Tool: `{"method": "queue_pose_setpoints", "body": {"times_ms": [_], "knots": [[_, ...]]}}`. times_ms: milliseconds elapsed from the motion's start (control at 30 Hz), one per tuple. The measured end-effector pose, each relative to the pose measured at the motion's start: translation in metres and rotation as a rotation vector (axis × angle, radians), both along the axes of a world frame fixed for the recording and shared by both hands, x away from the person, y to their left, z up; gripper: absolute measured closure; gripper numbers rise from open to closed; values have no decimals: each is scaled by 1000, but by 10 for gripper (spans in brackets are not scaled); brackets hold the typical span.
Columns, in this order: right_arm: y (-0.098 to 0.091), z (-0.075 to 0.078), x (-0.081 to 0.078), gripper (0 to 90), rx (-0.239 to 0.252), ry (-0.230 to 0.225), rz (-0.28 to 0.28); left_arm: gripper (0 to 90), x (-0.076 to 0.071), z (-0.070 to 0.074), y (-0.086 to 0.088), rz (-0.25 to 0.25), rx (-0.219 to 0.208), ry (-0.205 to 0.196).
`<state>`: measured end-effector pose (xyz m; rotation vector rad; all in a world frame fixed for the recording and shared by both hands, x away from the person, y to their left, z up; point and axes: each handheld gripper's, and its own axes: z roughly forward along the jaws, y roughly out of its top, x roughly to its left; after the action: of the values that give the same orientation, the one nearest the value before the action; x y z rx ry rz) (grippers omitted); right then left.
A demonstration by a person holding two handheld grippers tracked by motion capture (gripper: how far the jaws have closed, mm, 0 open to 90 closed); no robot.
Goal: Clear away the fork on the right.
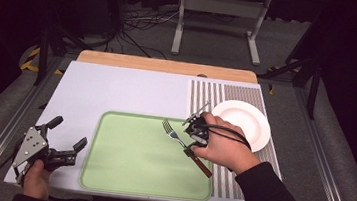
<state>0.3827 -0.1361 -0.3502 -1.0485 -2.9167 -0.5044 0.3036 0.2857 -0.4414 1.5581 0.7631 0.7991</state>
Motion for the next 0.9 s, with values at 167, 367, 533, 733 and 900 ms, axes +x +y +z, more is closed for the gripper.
{"method": "queue_pose_setpoints", "body": {"times_ms": [167, 367, 533, 733, 900], "knots": [[3, -4, 0, 781, 3, 9, -46, 1, 0, 0, 0, -1, 0, 0], [6, -12, 1, 780, -3, 8, -85, 0, -1, 0, 0, -1, 3, -3], [7, -24, 2, 780, -32, 28, -102, 0, 0, 0, 0, -1, 0, -1], [9, -38, 2, 779, -55, 40, -126, 0, 0, 0, 0, -3, 4, 0], [9, -44, 3, 779, -67, 47, -140, 0, 0, 0, 0, -1, 4, 2]]}}
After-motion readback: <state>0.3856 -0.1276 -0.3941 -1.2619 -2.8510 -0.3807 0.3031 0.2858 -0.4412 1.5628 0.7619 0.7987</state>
